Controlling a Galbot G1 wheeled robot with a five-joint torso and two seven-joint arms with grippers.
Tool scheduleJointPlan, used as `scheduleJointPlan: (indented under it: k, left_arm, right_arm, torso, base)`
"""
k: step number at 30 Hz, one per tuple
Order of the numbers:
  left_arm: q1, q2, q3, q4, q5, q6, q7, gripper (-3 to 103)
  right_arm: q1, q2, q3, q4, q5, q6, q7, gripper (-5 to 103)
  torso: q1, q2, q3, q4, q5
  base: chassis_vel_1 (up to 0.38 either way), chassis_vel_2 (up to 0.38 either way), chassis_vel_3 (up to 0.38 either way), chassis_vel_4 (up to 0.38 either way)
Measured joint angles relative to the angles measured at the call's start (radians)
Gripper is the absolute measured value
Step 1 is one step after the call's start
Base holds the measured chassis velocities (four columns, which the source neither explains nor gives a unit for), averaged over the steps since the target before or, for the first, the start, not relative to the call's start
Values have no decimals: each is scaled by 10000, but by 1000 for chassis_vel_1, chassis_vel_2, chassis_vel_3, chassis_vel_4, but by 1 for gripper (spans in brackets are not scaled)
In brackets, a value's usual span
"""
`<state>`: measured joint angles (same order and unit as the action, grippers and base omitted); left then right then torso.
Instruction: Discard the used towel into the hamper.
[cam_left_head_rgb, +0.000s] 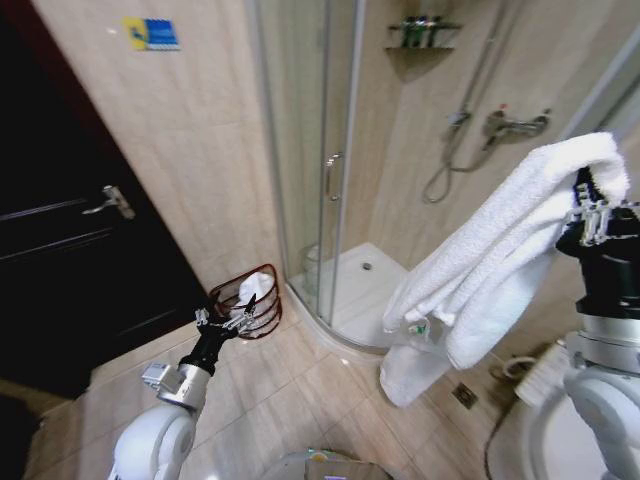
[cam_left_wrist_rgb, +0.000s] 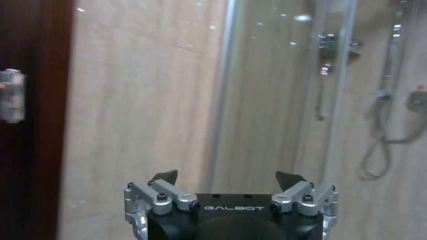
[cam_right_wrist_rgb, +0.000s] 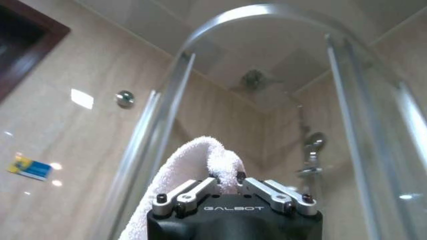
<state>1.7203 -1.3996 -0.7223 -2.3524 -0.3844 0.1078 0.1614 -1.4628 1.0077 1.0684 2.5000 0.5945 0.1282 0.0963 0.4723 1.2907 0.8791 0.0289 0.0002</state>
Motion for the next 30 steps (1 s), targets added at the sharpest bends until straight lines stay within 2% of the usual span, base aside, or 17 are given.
scheduleJointPlan:
  k: [20, 24, 30]
  left_arm:
    - [-1, 0, 0, 0, 0, 0, 0, 99]
    - [0, 0, 0, 0, 0, 0, 0, 99]
    - [0, 0, 0, 0, 0, 0, 0, 99]
  right_arm:
    - [44, 3, -58, 0, 46, -9, 0, 3]
    - [50, 0, -88, 0, 140, -6, 8, 3]
    - [247, -15, -250, 0, 436, 66, 273, 3]
  torso:
    - [-3, -9, -4, -2, -1]
    - [-4, -10, -5, 3, -2]
    - [-4, -11, -5, 4, -5]
  base:
    - [117, 126, 122, 122]
    - [122, 120, 126, 123]
    - [102, 85, 90, 79]
